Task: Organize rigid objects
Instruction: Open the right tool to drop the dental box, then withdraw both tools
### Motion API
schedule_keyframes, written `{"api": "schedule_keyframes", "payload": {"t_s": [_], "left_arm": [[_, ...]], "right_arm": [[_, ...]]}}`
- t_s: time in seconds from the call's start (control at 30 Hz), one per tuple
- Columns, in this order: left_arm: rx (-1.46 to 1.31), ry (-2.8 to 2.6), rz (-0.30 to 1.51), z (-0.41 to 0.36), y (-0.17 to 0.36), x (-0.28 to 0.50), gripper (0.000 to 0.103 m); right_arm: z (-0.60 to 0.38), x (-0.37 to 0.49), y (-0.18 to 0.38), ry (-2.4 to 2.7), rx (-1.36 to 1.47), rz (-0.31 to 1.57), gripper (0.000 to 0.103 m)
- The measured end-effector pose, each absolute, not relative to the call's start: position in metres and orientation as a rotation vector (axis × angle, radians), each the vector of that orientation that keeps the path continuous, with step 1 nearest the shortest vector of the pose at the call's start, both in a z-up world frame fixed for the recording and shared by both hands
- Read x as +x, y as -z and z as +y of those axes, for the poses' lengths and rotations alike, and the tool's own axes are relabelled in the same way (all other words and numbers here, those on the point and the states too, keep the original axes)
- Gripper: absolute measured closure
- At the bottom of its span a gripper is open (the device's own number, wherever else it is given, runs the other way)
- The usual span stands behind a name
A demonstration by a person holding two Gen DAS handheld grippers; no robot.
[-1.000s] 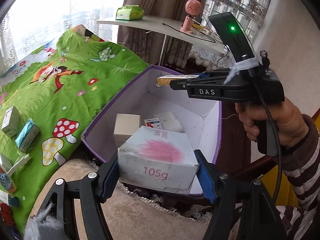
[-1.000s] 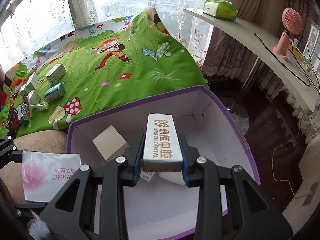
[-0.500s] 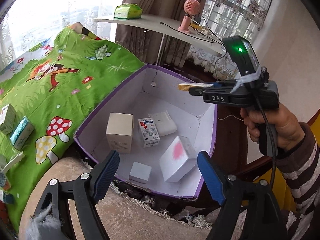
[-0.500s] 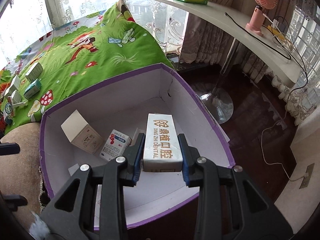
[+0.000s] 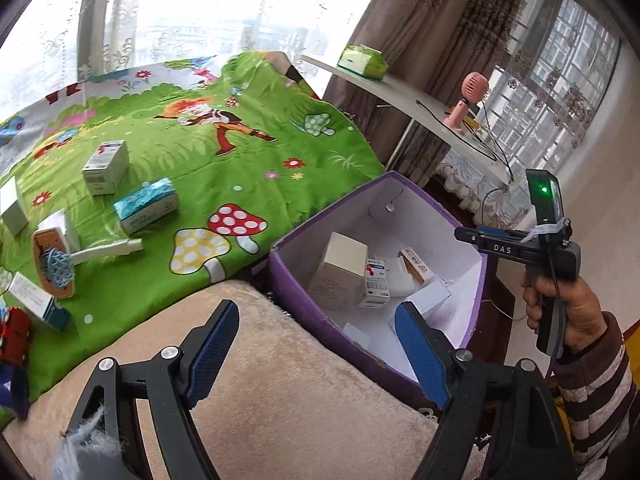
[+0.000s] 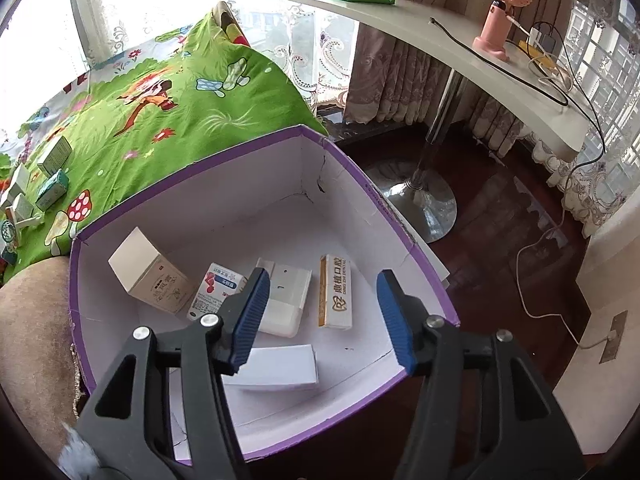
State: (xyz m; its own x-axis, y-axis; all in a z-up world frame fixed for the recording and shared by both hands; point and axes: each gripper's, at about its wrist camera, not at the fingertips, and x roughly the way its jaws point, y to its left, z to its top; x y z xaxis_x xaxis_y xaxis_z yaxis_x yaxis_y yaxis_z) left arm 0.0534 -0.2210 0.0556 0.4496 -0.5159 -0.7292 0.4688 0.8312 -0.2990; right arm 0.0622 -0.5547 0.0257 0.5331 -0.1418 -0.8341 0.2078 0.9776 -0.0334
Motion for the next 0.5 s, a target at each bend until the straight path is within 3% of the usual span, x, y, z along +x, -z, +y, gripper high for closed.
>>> {"api": "schedule_keyframes", "payload": {"t_s": [0.4, 0.5], "left_arm": [[-0.112, 0.457, 0.905, -0.159, -0.052, 0.038, 0.022], [-0.136, 0.423, 0.914, -0.143, -0.048, 0.032, 0.022]], "right_arm": [[-0.517, 0.068, -0.027, 0.108, 0.052, 0.987, 0.043], [-0.507, 0.069, -0.027, 0.078, 0.058, 0.985, 0.037]]}}
